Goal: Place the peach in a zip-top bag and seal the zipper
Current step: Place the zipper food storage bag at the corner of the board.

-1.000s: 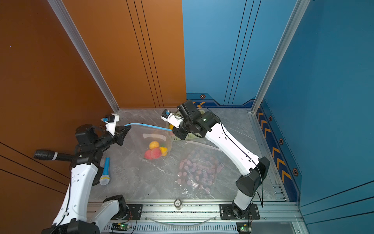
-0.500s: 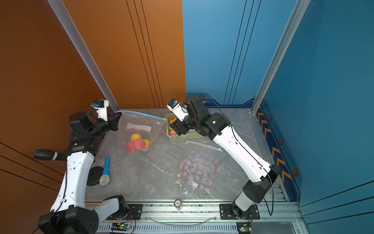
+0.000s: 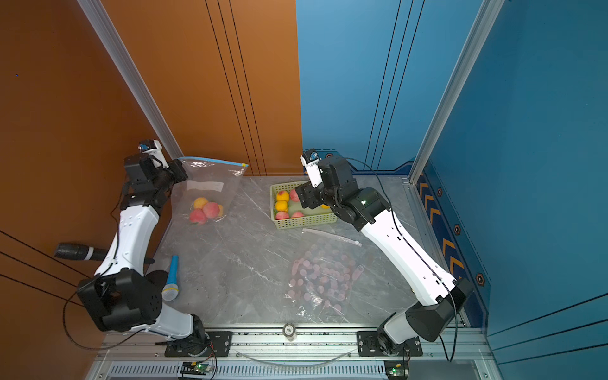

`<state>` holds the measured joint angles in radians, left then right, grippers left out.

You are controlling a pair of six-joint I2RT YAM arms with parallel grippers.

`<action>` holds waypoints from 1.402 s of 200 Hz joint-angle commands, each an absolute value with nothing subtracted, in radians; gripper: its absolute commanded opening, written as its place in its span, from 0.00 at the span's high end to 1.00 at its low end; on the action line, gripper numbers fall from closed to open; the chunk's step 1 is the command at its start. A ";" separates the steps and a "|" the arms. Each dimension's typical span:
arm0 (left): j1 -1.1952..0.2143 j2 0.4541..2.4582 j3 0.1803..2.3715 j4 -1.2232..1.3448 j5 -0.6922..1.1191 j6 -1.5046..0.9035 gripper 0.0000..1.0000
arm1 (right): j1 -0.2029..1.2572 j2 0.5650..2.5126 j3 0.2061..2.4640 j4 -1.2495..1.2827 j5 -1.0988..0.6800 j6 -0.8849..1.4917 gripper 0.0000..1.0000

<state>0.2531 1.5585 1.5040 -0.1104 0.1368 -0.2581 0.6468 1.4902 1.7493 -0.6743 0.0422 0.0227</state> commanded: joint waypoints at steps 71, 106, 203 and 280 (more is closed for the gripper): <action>0.091 1.546 1.398 0.023 -0.205 -0.406 1.00 | 0.627 1.483 1.661 -0.587 0.021 0.096 0.19; 0.011 1.441 1.210 0.018 -0.303 -0.548 1.00 | 0.623 1.480 1.627 -0.568 -0.015 0.113 0.20; -0.054 1.368 1.037 -0.004 -0.206 -0.745 0.99 | 0.615 1.380 1.476 -0.515 -0.008 0.169 0.17; -0.070 1.332 1.086 -0.052 -0.113 -0.716 0.02 | 0.604 1.351 1.435 -0.572 0.106 0.258 0.14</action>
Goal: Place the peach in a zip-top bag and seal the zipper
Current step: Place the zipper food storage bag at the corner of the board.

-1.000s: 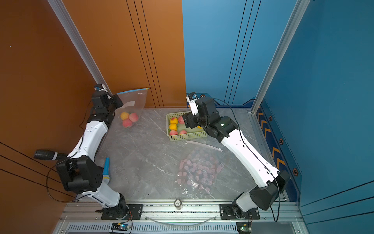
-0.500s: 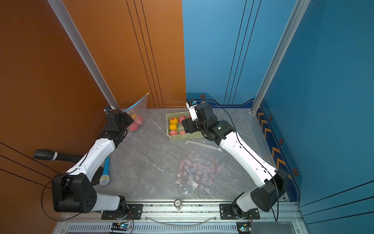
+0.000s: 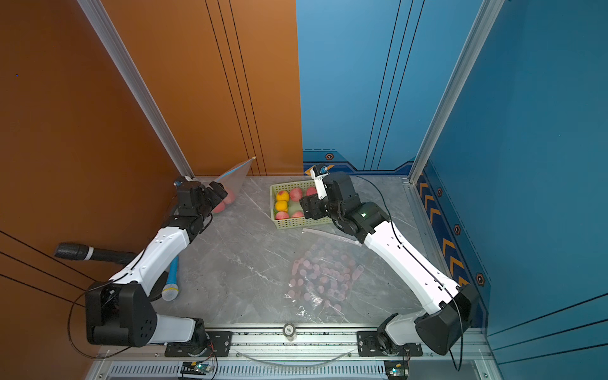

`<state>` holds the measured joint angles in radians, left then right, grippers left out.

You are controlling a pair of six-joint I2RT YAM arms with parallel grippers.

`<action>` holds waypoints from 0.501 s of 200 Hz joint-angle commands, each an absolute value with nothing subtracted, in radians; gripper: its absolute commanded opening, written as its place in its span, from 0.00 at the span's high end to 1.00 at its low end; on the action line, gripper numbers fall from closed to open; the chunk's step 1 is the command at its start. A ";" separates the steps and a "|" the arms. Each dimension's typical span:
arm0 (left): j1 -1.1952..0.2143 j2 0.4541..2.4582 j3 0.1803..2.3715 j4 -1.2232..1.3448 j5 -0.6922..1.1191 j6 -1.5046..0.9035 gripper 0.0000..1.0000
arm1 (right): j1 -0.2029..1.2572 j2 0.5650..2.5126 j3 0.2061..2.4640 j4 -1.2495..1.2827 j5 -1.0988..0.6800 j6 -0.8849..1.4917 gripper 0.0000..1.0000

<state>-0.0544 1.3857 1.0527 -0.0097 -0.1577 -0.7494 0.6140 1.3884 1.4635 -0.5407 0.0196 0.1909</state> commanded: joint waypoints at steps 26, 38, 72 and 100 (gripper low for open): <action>-0.078 1.231 1.060 -0.082 -0.087 -0.697 0.02 | 0.599 1.345 1.422 -0.682 0.209 0.348 0.14; -0.081 1.180 1.039 -0.099 -0.073 -0.696 0.02 | 0.587 1.338 1.403 -0.739 0.244 0.394 0.14; -0.100 1.036 0.942 -0.158 -0.066 -0.719 0.02 | 0.471 1.259 1.223 -0.764 0.151 0.524 0.14; -0.116 0.958 0.898 -0.244 -0.080 -0.714 0.02 | 0.323 1.192 1.045 -0.723 0.012 0.568 0.17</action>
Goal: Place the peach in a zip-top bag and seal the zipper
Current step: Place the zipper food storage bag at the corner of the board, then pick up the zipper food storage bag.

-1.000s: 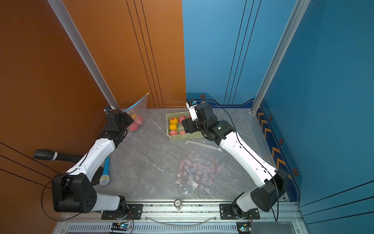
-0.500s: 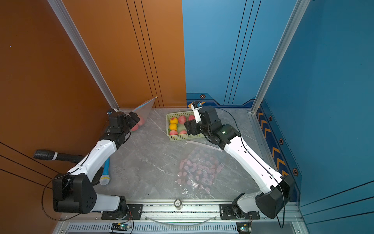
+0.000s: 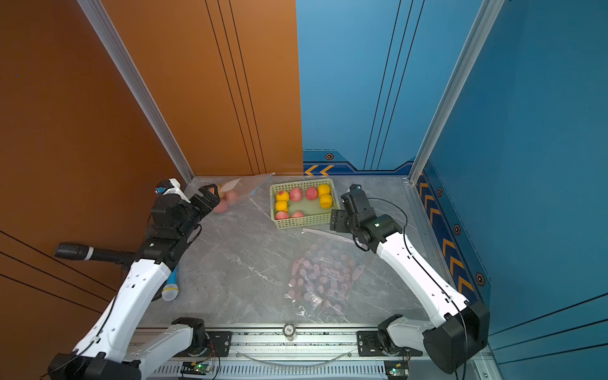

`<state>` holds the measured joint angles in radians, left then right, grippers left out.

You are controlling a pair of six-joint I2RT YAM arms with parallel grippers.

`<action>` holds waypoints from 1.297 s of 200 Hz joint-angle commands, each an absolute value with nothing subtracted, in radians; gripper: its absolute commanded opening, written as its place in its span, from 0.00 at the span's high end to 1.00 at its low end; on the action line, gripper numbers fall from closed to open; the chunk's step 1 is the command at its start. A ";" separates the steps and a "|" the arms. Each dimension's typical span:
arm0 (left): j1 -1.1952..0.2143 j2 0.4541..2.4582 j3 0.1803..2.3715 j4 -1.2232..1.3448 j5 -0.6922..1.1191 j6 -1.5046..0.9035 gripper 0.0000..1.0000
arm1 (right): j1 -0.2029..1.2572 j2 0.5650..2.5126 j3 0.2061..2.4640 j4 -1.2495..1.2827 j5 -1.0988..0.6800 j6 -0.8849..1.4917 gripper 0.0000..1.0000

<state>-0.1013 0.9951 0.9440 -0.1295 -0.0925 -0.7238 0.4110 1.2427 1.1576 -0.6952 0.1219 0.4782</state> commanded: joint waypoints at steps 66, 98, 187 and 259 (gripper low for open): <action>-0.198 0.887 0.806 -0.263 -0.074 -0.728 0.02 | 0.174 1.175 0.801 -0.626 -0.152 0.604 0.35; -0.255 0.912 0.788 -0.246 -0.081 -0.732 0.02 | 0.166 1.229 0.754 -0.584 -0.184 0.612 0.42; -0.292 0.978 0.785 -0.201 -0.066 -0.753 0.02 | 0.164 1.374 0.663 -0.324 -0.301 0.643 0.49; -0.301 1.006 0.801 -0.198 -0.050 -0.765 0.02 | 0.179 1.357 0.706 -0.289 -0.351 0.588 0.94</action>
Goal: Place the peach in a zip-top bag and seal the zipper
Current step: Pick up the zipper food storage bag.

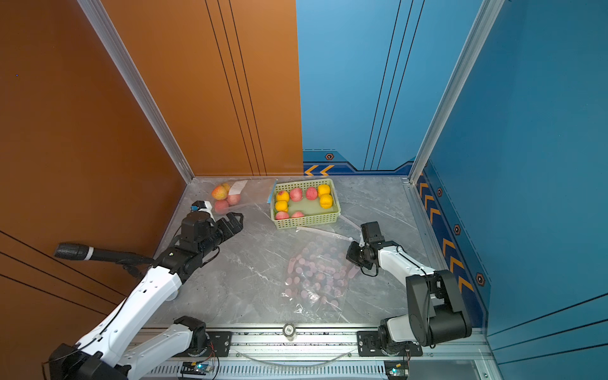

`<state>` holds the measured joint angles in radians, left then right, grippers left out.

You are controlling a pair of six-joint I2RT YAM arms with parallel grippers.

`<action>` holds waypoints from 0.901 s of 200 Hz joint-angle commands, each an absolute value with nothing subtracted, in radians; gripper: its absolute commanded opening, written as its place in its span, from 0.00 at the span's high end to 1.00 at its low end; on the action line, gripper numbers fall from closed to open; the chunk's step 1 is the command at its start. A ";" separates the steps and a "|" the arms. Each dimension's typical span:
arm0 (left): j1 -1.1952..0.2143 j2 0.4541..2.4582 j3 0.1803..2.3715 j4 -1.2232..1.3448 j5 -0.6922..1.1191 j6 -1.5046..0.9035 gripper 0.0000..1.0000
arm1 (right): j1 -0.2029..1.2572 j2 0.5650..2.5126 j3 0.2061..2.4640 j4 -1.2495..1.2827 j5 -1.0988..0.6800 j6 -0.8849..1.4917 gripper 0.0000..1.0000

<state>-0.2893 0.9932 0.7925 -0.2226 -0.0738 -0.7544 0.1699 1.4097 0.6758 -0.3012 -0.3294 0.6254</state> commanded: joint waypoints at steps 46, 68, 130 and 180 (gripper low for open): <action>-0.322 1.095 0.854 -0.153 0.068 -0.702 0.02 | 0.259 1.140 0.749 -0.337 -0.325 0.443 1.00; -0.357 1.145 0.879 -0.087 0.145 -0.623 0.03 | 0.323 1.054 0.787 -0.359 -0.271 0.355 1.00; -0.436 1.387 1.063 0.084 0.468 0.007 0.02 | 0.391 1.038 0.911 -0.430 -0.261 0.160 1.00; -0.449 1.650 1.316 0.022 0.781 0.208 0.06 | 0.419 0.973 0.957 -0.514 -0.256 0.073 1.00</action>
